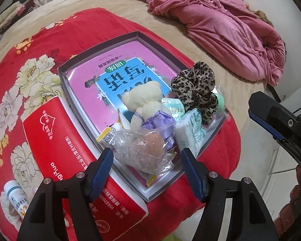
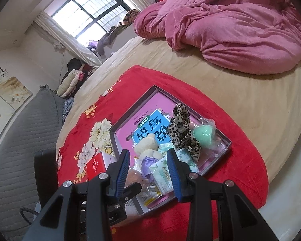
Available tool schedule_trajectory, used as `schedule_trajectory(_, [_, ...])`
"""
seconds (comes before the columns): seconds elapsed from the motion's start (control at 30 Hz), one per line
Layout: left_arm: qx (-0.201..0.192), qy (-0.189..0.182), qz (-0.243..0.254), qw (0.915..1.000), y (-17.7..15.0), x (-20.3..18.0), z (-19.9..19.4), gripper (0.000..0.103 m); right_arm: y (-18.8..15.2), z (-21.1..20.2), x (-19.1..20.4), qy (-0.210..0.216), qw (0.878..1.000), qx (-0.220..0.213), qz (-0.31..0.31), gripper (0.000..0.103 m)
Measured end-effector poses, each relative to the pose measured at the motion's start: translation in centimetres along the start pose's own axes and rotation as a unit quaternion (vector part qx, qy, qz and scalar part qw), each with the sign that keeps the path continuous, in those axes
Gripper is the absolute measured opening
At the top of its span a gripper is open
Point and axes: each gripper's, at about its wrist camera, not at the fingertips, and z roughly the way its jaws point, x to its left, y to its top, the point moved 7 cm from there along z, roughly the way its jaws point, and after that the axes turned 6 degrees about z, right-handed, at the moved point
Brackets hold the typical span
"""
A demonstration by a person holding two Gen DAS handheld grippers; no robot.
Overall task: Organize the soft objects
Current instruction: 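Lower the clear bag into the tray and open the left tool, then withdraw both open tools from the tray back toward the remaining items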
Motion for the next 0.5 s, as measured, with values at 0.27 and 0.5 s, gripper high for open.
schedule_trajectory(0.27, [-0.023,0.007,0.002,0.9997,0.3,0.2,-2.4,0.074,0.4,-1.0,0.9,-0.007,1.000,-0.009,-0.016,0.038])
schedule_trajectory(0.5, [-0.046,0.014,-0.006,0.9988,-0.1,0.8,-5.4,0.076,0.5,-2.5,2.0,-0.016,0.999,-0.025,-0.027,0.054])
